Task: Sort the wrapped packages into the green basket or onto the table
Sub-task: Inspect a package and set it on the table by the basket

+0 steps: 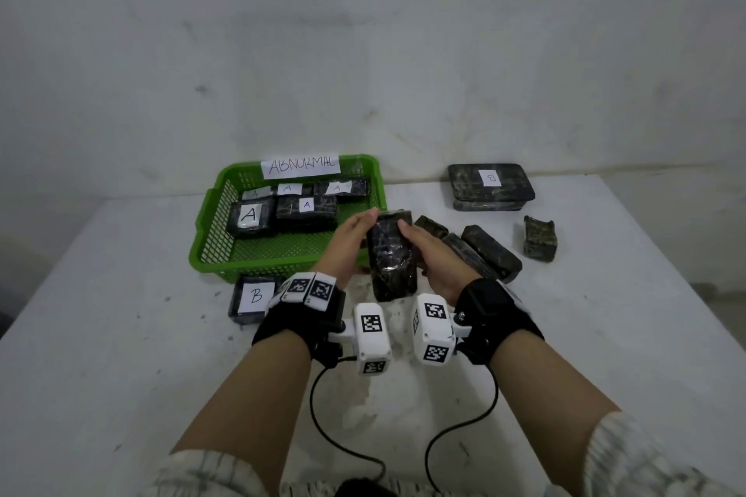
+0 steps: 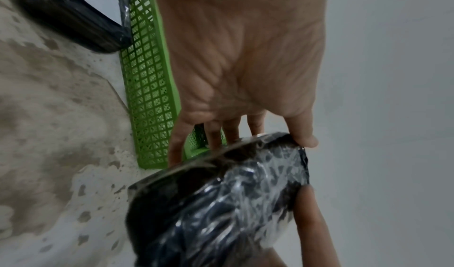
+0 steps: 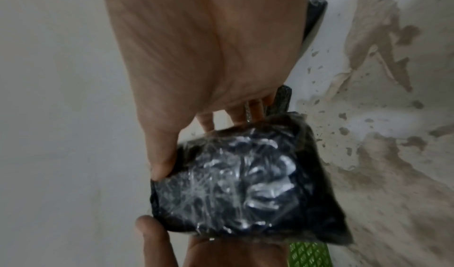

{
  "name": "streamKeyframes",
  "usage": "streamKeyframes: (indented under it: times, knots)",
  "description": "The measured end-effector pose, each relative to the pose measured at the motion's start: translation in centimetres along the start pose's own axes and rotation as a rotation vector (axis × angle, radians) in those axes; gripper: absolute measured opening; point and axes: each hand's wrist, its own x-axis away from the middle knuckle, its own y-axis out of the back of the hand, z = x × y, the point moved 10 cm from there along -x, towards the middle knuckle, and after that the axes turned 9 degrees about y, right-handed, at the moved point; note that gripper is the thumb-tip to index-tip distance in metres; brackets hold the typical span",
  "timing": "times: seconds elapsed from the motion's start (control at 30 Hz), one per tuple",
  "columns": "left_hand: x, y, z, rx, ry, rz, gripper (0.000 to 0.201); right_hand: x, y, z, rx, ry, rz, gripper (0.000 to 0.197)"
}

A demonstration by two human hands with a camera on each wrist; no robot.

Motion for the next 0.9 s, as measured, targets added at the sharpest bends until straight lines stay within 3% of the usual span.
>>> streamKeyframes:
  times: [0.1,0.4,0.6,0.73,0.83,0.9]
  knots:
    - [0.5,-0.4,0.0,-0.022,0.014,0.024,0.044,0.3,-0.2,0.3,-0.073,-0.011,0.005,0.03]
    - [0.7,-0.3,-0.9,0.039,-0.017,0.035,0.043,0.1,-1.0,0.1,-0.217,-0.036,-0.098,0.056]
    - [0.7,0.0,-1.0,0.043,-0.035,0.053,0.042,-0.6,-0.2,1.2,-0.147,0.04,-0.105,0.017]
    - [0.7,-0.4,-0.5,0.045,-0.017,0.085,0.048,-0.3,0.2,0.9,-0.161,0.031,-0.121,0.023]
    - [0.6,-1.0,-0.5,0.04,-0.016,0.097,0.048,0.1,0.7,0.3,-0.155,0.009,-0.113,0.04]
    - [0.6,-1.6,-0.4,0.04,0.002,0.108,0.048,0.3,1.3,0.5,-0.149,0.02,-0.127,0.039]
